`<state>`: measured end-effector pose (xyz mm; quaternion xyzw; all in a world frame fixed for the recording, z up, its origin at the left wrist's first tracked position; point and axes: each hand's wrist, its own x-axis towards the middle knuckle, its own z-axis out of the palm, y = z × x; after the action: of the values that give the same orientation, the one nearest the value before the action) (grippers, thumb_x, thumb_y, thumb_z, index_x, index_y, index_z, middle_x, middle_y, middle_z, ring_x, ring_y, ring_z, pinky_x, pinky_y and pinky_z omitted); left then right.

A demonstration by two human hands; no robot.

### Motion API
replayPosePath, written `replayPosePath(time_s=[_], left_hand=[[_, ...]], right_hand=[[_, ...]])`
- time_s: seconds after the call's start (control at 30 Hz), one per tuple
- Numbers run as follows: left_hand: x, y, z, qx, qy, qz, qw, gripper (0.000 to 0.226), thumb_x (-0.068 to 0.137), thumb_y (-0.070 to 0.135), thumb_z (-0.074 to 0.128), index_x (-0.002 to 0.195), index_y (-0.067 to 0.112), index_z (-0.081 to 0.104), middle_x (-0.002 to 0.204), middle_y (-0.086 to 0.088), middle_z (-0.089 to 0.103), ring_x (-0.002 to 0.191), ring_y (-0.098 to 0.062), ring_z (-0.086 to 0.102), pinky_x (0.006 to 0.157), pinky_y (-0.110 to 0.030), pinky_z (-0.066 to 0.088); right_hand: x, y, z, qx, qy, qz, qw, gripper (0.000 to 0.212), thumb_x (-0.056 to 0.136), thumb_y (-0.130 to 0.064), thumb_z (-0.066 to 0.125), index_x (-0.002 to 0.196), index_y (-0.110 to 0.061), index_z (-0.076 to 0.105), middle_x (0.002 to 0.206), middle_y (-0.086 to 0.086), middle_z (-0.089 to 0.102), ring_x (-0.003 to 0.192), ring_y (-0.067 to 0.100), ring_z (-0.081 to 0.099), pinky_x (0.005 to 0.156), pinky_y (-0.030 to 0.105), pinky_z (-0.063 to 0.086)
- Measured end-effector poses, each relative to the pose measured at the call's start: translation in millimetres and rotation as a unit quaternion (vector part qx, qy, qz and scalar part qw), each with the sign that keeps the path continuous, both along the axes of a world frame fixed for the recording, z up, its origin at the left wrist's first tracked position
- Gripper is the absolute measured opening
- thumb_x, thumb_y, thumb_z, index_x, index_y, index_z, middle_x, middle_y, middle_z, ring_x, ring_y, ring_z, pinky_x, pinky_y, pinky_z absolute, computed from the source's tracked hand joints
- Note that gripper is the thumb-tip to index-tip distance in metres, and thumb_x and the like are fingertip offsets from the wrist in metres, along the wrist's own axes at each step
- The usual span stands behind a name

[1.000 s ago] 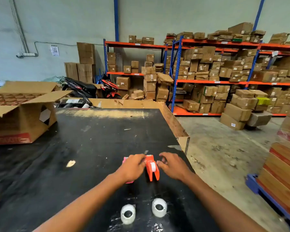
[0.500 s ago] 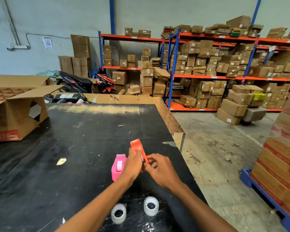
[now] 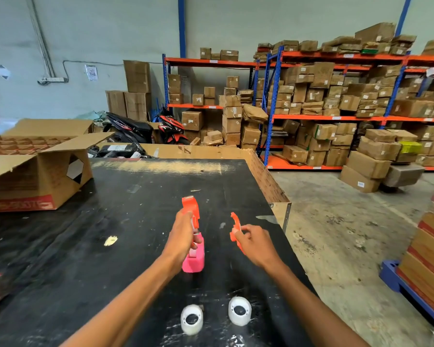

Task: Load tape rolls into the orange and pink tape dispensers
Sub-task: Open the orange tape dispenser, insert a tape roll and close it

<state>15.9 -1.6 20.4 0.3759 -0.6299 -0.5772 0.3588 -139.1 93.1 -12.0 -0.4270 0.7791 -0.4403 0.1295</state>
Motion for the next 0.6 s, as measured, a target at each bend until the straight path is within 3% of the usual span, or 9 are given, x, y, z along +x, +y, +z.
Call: replayPosePath(time_s=[0.1,0.17,0.23,0.33,0.43,0.47,0.5,0.57,0.6], left_hand=[[8,1,2,0.091,0.069,0.006,0.993,0.025,0.094,0.030,0.036,0.082,0.013,0.050,0.061,-0.005,0.050,0.045,-0.017,0.047,0.049,-0.029,0.037],[14,5,-3,0.141,0.092,0.008,0.986,0.027,0.092,0.034,0.041,0.075,0.017,0.054,0.046,0.000,0.051,0.044,-0.020,0.047,0.049,-0.030,0.038],[21,11,-8,0.163,0.097,0.001,0.982,0.027,0.090,0.033,0.044,0.072,0.017,0.056,0.042,0.000,0.054,0.044,-0.020,0.047,0.048,-0.028,0.037],[30,17,-13,0.166,0.083,-0.044,0.982,0.030,0.091,0.035,0.043,0.078,0.015,0.060,0.053,-0.005,0.062,0.046,-0.021,0.055,0.050,-0.028,0.036],[28,25,-15,0.189,0.074,-0.098,0.974,0.035,0.097,0.037,0.041,0.096,0.010,0.063,0.082,-0.011,0.065,0.070,-0.023,0.068,0.065,-0.038,0.055],[26,28,-16,0.188,0.076,-0.113,0.973,0.035,0.098,0.035,0.040,0.097,0.010,0.064,0.087,-0.012,0.065,0.075,-0.024,0.069,0.072,-0.042,0.056],[22,33,-17,0.183,0.078,-0.133,0.971,0.033,0.098,0.033,0.040,0.097,0.011,0.065,0.089,-0.012,0.067,0.078,-0.024,0.069,0.077,-0.043,0.056],[15,45,-17,0.176,0.082,-0.170,0.966,0.031,0.098,0.031,0.041,0.100,0.011,0.065,0.089,-0.012,0.071,0.079,-0.023,0.068,0.080,-0.044,0.057],[11,51,-18,0.180,0.085,-0.180,0.963,0.029,0.098,0.029,0.043,0.103,0.010,0.064,0.089,-0.012,0.073,0.078,-0.024,0.068,0.078,-0.044,0.057]], right_hand=[[5,-9,-24,0.121,0.086,-0.039,0.988,0.031,0.087,-0.039,0.053,0.070,-0.018,0.067,0.092,0.010,0.073,0.089,0.032,0.067,0.074,0.036,0.050],[13,-15,-38,0.172,0.145,-0.052,0.973,0.031,0.089,-0.043,0.050,0.087,-0.017,0.068,0.110,0.013,0.067,0.102,0.035,0.063,0.079,0.037,0.048],[15,-18,-42,0.195,0.193,-0.065,0.959,0.045,0.091,-0.048,0.045,0.105,-0.010,0.065,0.115,0.013,0.063,0.107,0.034,0.061,0.085,0.039,0.048],[16,-13,-28,0.169,0.218,-0.071,0.959,0.046,0.093,-0.051,0.043,0.100,-0.011,0.066,0.108,0.011,0.064,0.104,0.031,0.061,0.081,0.040,0.048],[23,5,-1,-0.002,0.062,0.019,0.998,0.040,0.092,-0.045,0.051,0.065,-0.018,0.064,0.065,-0.002,0.061,0.066,0.014,0.061,0.067,0.039,0.048],[29,13,8,-0.044,-0.009,0.067,0.997,0.041,0.091,-0.044,0.055,0.064,-0.015,0.064,0.059,-0.003,0.059,0.059,0.011,0.059,0.063,0.038,0.050],[34,22,14,-0.069,-0.053,0.114,0.990,0.036,0.089,-0.043,0.057,0.070,-0.015,0.068,0.060,-0.002,0.062,0.057,0.010,0.060,0.061,0.036,0.052],[44,39,21,-0.068,-0.054,0.169,0.982,0.017,0.088,-0.039,0.062,0.092,-0.025,0.072,0.072,0.000,0.070,0.062,0.008,0.064,0.062,0.027,0.055],[46,47,21,-0.063,-0.044,0.183,0.980,0.019,0.087,-0.034,0.064,0.103,-0.026,0.070,0.075,-0.001,0.070,0.063,0.008,0.065,0.063,0.024,0.056]])
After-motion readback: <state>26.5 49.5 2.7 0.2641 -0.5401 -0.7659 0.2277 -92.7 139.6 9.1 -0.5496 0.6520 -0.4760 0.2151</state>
